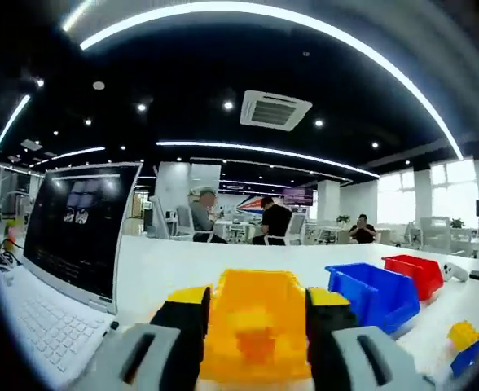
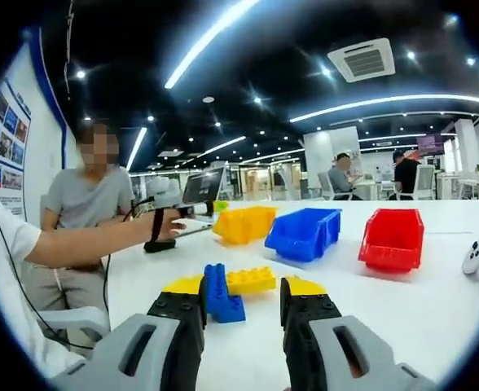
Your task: Take apart the toy blocks one by one and place each separated block into its matching bin, sorting the blocks by their type until all the connected pieces are disassembled and separated into the correct bins
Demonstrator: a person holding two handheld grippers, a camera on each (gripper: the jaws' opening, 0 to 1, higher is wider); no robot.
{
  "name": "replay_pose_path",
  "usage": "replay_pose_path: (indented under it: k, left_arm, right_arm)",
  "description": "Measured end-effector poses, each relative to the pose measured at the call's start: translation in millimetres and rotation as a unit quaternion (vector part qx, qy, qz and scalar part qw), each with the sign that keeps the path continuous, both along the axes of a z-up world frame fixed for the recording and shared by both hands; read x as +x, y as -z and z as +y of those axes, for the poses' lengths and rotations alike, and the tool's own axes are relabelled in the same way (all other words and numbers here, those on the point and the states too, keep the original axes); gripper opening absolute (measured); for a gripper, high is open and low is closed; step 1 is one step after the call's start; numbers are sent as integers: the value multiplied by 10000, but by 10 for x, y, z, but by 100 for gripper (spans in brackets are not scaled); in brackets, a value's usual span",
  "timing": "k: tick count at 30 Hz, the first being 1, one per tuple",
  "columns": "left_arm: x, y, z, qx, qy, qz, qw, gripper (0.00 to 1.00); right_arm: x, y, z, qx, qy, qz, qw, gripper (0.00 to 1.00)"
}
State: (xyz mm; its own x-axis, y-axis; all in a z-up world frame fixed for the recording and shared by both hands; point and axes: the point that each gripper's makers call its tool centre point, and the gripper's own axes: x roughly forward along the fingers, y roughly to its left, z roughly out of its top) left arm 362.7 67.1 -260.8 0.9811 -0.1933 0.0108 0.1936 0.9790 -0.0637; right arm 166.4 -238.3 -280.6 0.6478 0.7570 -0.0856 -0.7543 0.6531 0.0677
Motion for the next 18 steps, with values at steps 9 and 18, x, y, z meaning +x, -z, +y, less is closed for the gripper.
replay_pose_path:
  k: [9,18]
  left_arm:
    - [-228,-91,-212,-81,329,-111,9994,82]
    - [-722,-138,-653,-52,991,-245,9948,78]
  right_arm:
    - [-23,24,2,-4,8,28,10000,37]
    - [-51,66,47,-29,-24,84,10000,37]
